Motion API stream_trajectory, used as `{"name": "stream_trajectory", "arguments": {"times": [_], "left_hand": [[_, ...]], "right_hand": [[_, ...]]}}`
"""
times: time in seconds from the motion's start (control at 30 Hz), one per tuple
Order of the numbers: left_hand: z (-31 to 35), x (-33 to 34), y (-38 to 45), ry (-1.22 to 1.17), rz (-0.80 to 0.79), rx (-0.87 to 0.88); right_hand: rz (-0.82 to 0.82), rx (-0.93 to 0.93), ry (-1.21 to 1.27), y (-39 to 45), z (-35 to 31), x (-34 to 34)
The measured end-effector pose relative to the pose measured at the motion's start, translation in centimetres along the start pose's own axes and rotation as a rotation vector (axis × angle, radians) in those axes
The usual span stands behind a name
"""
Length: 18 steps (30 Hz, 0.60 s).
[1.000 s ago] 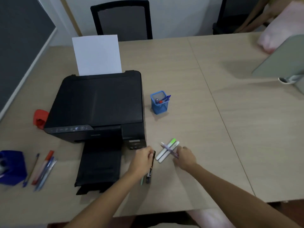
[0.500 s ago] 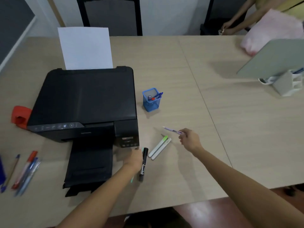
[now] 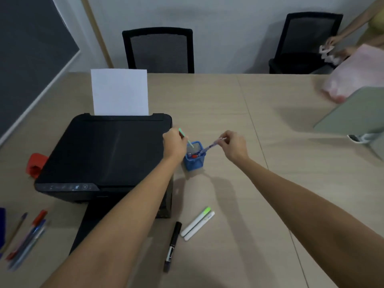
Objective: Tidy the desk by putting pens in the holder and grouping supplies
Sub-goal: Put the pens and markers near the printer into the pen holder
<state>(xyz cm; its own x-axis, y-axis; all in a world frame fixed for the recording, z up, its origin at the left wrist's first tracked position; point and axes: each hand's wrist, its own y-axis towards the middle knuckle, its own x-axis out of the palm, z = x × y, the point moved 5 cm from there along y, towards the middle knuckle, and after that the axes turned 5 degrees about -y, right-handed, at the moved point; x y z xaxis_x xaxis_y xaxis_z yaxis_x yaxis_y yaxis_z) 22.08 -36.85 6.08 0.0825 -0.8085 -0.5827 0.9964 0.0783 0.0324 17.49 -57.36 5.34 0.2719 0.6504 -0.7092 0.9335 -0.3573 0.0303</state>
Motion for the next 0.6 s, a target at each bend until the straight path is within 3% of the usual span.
{"name": "stream_trajectory", "arguments": {"times": [0.23,0.33,0.5,0.53,0.6], "left_hand": [[-3.2,5.1,2.3,0.216,-0.153,-0.186],[-2.9,5.3,2.1,0.258,-0.186,-0.183],[0.9,2.2,-2.7,0.228,-0.151,0.2],[1.1,1.5,-4.8,0.208,-0.191,0.292],[-0.1,0.8,-9.7,0.223,-0.347,0.386]], "right_hand": [[-0.308,-0.153,-0.303,3.5,-0.6,6.4],[-0.352,-0.154,-0.343,3.4,0.1,7.3],[-0.114,-0.235,-0.192,-0.7,2.4,4.2],[-0.138,-0.311,-0.21,-2.8,3.0,4.2],[-0.341,-0.433,-0.3,-7.6,5.0,5.5]]}}
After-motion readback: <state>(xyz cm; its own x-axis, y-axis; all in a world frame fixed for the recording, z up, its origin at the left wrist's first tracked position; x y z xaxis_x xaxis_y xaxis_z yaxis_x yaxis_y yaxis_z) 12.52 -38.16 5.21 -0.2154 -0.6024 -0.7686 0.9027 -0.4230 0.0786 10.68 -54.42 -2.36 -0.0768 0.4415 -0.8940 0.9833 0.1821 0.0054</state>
